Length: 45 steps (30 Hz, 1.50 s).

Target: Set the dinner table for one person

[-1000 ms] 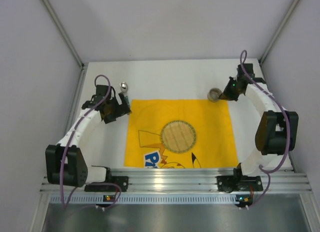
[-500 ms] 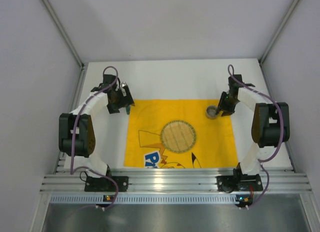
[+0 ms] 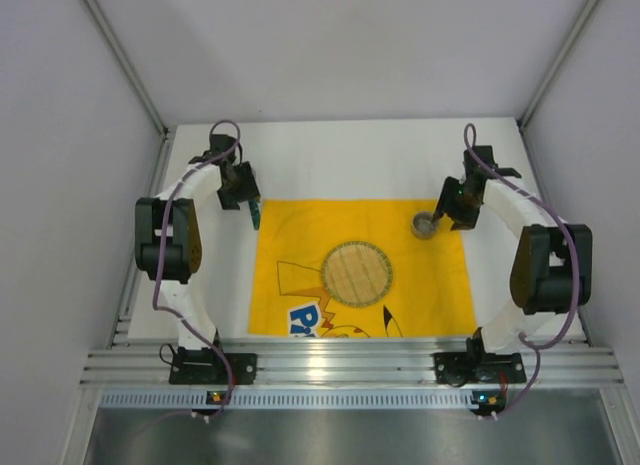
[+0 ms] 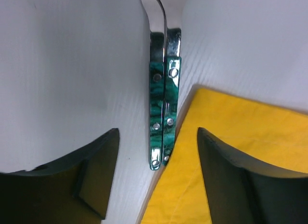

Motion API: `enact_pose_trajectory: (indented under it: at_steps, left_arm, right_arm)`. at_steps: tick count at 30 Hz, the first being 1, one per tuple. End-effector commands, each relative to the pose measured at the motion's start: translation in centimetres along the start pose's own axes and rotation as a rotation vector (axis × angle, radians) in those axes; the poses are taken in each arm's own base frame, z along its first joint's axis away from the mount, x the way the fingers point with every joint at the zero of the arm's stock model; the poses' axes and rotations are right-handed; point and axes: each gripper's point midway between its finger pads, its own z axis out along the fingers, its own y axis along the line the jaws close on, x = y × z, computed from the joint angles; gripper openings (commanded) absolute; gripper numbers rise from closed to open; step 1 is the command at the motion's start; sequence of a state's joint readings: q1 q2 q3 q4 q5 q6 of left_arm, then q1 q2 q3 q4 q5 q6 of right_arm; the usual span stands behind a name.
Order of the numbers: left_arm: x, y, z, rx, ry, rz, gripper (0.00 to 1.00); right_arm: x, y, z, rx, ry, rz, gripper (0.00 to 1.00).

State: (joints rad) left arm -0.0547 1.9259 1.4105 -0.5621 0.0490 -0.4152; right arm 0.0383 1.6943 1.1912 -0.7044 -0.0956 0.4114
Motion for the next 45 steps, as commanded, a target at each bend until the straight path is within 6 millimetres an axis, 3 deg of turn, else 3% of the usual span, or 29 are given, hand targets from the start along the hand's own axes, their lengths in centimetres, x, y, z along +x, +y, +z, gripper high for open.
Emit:
enact_pose_trajectory:
  at_steps: [1,6,12,22,31,36,45]
  left_arm:
    - [-2.0,0.4,0.2,-0.038,-0.02,0.047,0.63]
    - [-2.9,1.1,1.6,-0.102,-0.01,0.072,0.46]
    - [-2.8,2.6,2.2,-0.187,-0.005,0.096,0.38]
    - [-1.2,2.2,3.8,-0.136,0.06,0.123,0.43]
    - [-3.5,1.1,1.2,-0.091,-0.046,0.142,0.41]
    - [-2.7,1.3,1.5,-0.092,-0.024,0.139,0.4]
    - [-3.3,0.4,0.5,-0.046,-0.078,0.128,0.39]
  right_arm:
    - [-0.1,0.8,-3.0,-0.044,-0.056,-0.013,0.55]
    - [1.0,0.4,-3.6,-0.046,-0.053,-0.029,0.54]
    - [2.3,-0.6,-2.9,-0.02,-0.025,-0.035,0.53]
    - [1.8,-0.2,-2.5,-0.023,-0.022,-0.021,0.51]
    - [1.2,0.1,-1.9,-0.024,-0.014,-0.01,0.5]
    - [1.0,0.2,-1.5,-0.025,-0.012,-0.005,0.5]
    - [0.9,0.2,-0.6,-0.017,0.008,-0.015,0.5]
